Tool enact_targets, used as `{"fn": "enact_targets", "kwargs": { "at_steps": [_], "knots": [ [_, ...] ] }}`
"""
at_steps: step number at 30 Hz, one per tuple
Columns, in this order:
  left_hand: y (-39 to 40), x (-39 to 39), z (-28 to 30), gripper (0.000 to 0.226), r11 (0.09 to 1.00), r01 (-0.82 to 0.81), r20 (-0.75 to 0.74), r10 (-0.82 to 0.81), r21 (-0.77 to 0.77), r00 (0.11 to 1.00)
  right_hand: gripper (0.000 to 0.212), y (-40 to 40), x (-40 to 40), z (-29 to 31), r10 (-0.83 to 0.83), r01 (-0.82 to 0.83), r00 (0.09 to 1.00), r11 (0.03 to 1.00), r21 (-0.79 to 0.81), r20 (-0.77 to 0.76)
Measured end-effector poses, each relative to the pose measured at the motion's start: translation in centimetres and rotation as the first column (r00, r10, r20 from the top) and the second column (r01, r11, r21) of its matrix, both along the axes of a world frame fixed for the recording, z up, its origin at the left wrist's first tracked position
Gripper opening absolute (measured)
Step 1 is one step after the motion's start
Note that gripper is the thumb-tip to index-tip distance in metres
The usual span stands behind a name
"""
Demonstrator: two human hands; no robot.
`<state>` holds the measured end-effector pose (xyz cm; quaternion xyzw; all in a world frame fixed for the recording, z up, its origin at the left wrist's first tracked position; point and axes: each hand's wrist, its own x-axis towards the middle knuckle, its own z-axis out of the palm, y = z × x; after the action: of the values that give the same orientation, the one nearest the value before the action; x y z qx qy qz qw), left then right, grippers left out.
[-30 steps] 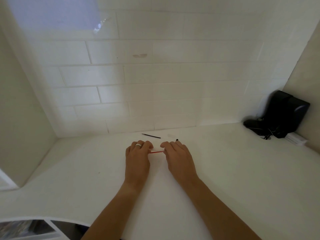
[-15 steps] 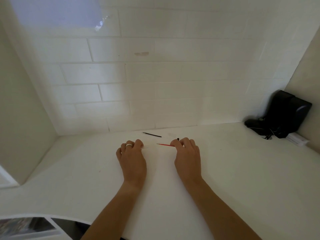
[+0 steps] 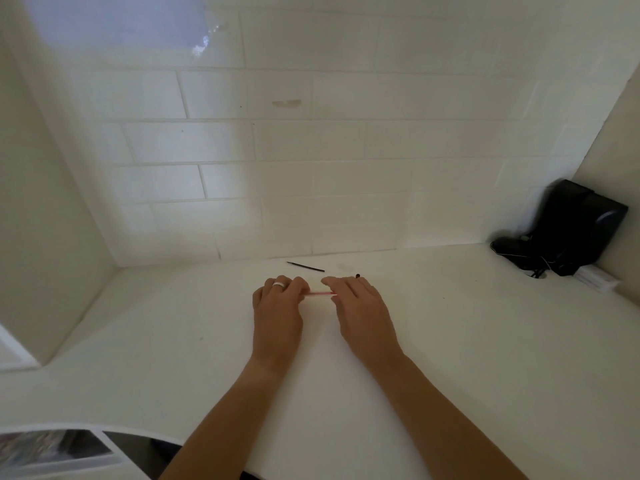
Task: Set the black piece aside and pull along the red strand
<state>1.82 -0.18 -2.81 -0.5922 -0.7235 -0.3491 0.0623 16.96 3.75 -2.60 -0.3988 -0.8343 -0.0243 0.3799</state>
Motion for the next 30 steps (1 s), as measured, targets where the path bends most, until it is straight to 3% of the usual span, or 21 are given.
{"fn": "enact_targets", "kwargs": {
  "at_steps": [4, 7, 10, 14, 17, 22, 25, 30],
  "knots": [
    [0.0, -0.1, 0.1, 0.027, 1.0, -0.01, 0.012, 0.009, 0.014, 1.0, 0.044, -1.0, -0.3, 1.0, 0.008, -0.002, 0.993, 0.999, 0.044, -0.122],
    [0.1, -0.1, 0.1, 0.026, 1.0, -0.01, 0.027, 0.009, 0.022, 1.0, 0.028, -0.8, 0.1, 1.1, -0.111, 0.12, 0.977, 0.992, 0.039, -0.179],
    [0.0, -0.1, 0.1, 0.027, 1.0, 0.001, 0.037, -0.001, 0.017, 0.999, 0.012, -0.2, 0.4, 0.4, -0.164, 0.158, 0.976, 0.986, -0.054, -0.142],
    [0.0, -0.1, 0.1, 0.029, 0.999, 0.042, 0.036, -0.043, 0.018, 0.998, 0.014, 0.2, 0.2, -0.3, -0.017, -0.01, 0.989, 0.983, -0.182, -0.144],
    [0.0, -0.1, 0.1, 0.028, 0.999, 0.036, 0.052, -0.037, 0.027, 0.998, 0.031, -0.1, 0.3, 0.1, -0.047, 0.002, 0.976, 0.978, -0.21, -0.211],
    [0.1, 0.0, 0.1, 0.031, 0.998, 0.058, 0.055, -0.059, 0.02, 0.997, 0.005, 0.2, 0.4, 0.1, -0.1, 0.072, 0.981, 0.984, -0.165, -0.166],
    [0.2, -0.1, -0.1, 0.035, 0.997, 0.07, 0.038, -0.071, 0.024, 0.997, 0.008, 0.4, 0.4, -0.2, -0.066, 0.043, 0.987, 0.987, -0.155, -0.148],
    [0.4, -0.2, -0.6, 0.045, 0.993, 0.119, 0.021, -0.12, 0.02, 0.993, 0.01, 1.0, 0.8, -0.6, -0.057, 0.013, 0.962, 0.987, -0.161, -0.268]
  ]
}}
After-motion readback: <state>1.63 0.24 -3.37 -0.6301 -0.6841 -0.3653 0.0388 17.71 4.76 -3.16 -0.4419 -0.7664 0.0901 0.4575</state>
